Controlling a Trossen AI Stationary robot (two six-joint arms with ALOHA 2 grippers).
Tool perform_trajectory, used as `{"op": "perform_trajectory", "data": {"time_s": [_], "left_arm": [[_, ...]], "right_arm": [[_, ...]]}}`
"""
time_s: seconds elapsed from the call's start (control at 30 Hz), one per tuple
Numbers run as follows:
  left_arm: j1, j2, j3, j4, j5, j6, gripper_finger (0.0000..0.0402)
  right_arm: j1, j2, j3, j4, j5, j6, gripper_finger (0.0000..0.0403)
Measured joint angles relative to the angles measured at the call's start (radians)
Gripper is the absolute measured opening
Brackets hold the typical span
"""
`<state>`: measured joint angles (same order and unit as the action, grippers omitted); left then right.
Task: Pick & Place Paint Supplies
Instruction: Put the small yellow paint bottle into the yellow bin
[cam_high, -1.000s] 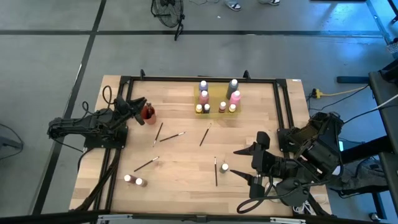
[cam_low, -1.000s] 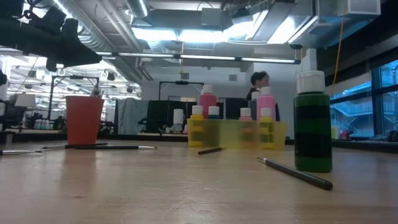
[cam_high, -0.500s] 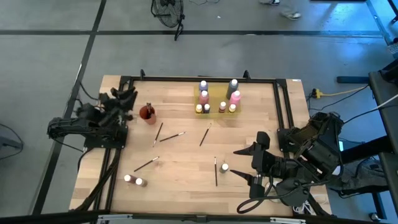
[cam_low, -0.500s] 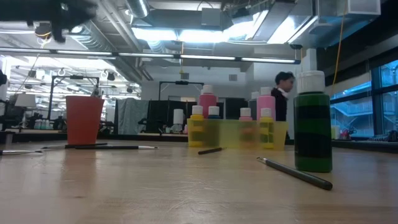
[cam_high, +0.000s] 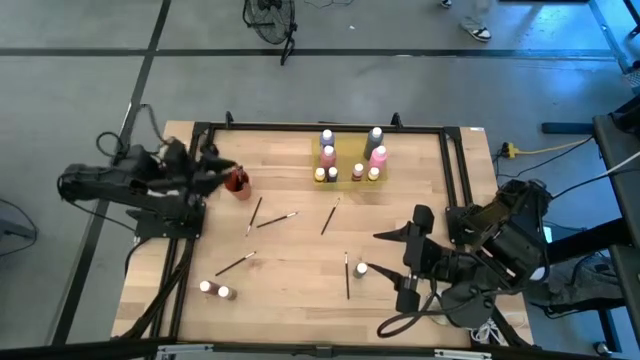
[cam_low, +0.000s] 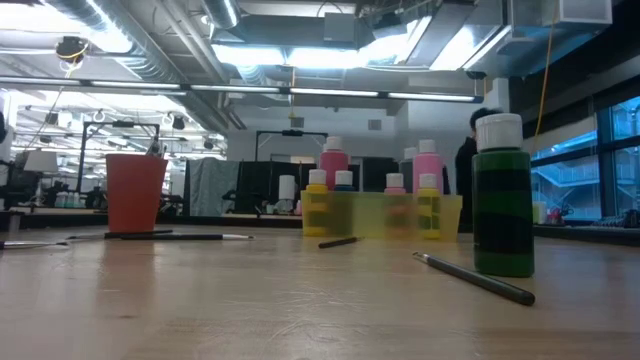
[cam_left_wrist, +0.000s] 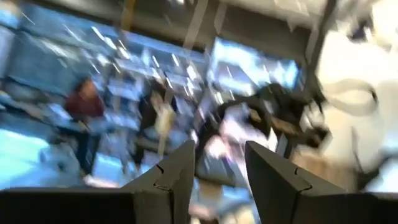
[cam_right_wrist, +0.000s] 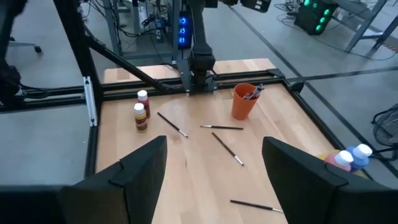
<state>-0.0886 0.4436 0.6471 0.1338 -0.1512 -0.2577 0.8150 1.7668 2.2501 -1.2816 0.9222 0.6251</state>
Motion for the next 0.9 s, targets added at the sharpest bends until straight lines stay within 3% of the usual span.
{"op": "perform_trajectory", "data": {"time_s": [0.13,0.47,0.57,0.7,0.9], "left_arm": [[-0.068,0.168,0.19,-0.257,0.028,0.004,0.0137],[-0.306,0.516,0.616,-1.035,-0.087,-0.08,0.0137],[-0.385,0.584,0.663,-1.21,-0.077,-0.181,0.0136],[-0.487,0.652,0.666,-1.393,0.021,-0.315,0.0131],[-0.609,0.764,0.666,-1.43,0.071,-0.441,0.0129]], "right_arm": [[-0.016,0.0,0.0,0.011,-0.014,-0.024,0.0268],[-0.032,0.0,0.0,0.011,-0.017,-0.061,0.0268],[-0.045,0.0,0.0,0.011,-0.017,-0.084,0.0268],[-0.064,0.0,0.0,0.011,-0.017,-0.115,0.0268],[-0.101,0.0,0.0,0.011,-0.018,-0.147,0.0268]]}}
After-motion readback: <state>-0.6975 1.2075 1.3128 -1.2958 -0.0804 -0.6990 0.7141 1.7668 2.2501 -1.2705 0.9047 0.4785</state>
